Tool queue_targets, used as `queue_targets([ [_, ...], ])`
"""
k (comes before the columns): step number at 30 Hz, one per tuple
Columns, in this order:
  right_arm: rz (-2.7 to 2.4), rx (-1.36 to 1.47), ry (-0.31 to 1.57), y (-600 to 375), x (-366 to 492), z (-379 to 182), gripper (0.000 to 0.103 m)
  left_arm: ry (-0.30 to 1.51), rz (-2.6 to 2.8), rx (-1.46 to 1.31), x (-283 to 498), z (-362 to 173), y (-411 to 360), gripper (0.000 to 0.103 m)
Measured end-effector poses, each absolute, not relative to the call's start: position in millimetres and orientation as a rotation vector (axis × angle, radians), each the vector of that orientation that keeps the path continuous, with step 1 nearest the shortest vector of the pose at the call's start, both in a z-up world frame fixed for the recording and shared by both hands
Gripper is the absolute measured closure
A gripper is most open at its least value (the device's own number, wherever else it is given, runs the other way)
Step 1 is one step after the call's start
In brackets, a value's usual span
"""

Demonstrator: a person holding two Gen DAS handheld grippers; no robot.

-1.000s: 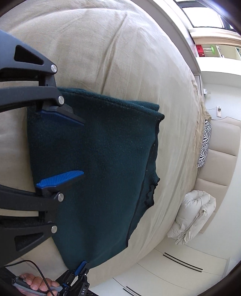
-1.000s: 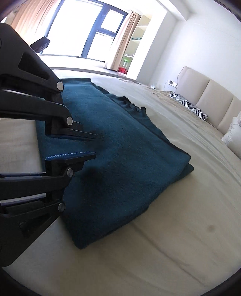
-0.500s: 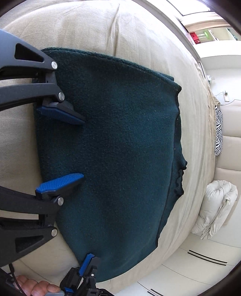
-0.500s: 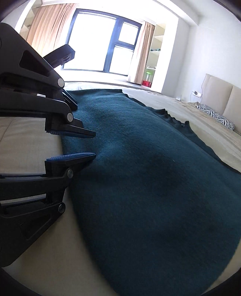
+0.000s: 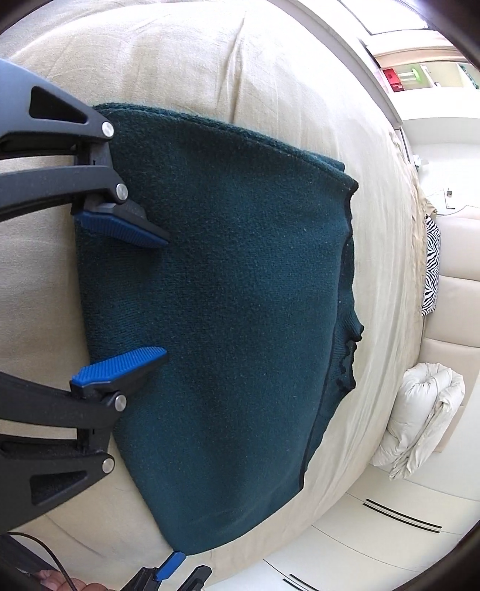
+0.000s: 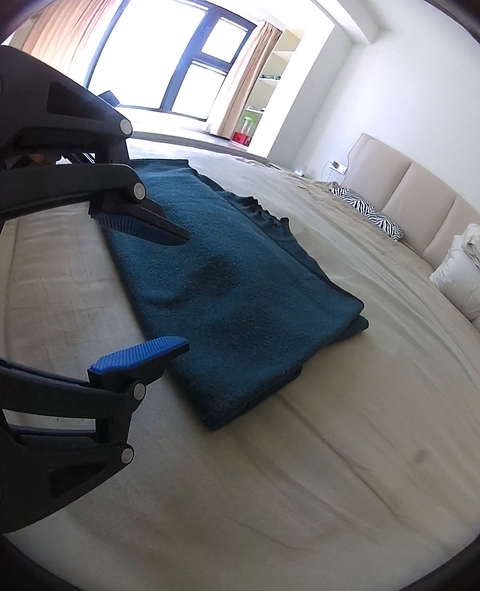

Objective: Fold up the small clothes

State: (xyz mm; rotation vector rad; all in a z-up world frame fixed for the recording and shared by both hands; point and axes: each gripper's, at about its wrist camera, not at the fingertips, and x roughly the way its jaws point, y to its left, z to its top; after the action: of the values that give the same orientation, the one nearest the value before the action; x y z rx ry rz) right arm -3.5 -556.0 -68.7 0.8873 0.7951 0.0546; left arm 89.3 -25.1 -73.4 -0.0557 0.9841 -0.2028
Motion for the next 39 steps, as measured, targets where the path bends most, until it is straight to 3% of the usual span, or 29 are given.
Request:
queue_targets([
  [8,0.189,0.811,0.810,-521.1,2.1,-38.9,0.052,0.927,-0.092,-0.201,78.6,-50.1,43.5,0.031],
  [10,0.204,0.802,0.833,-510.9,4.1,-40.7,0.052,0.929,-0.043,-0.267,81.8,-52.7,69.1,0.023],
  [16,0.250,0.795,0.855,-491.0,9.8,-47.0,0.052,0.975,-0.082,-0.511,93.6,-69.4,123.3,0.023],
  [39,0.501,0.765,0.917,-414.7,101.5,-27.7,0.052,1.221,-0.441,-0.937,161.0,-107.3,126.0,0.027],
])
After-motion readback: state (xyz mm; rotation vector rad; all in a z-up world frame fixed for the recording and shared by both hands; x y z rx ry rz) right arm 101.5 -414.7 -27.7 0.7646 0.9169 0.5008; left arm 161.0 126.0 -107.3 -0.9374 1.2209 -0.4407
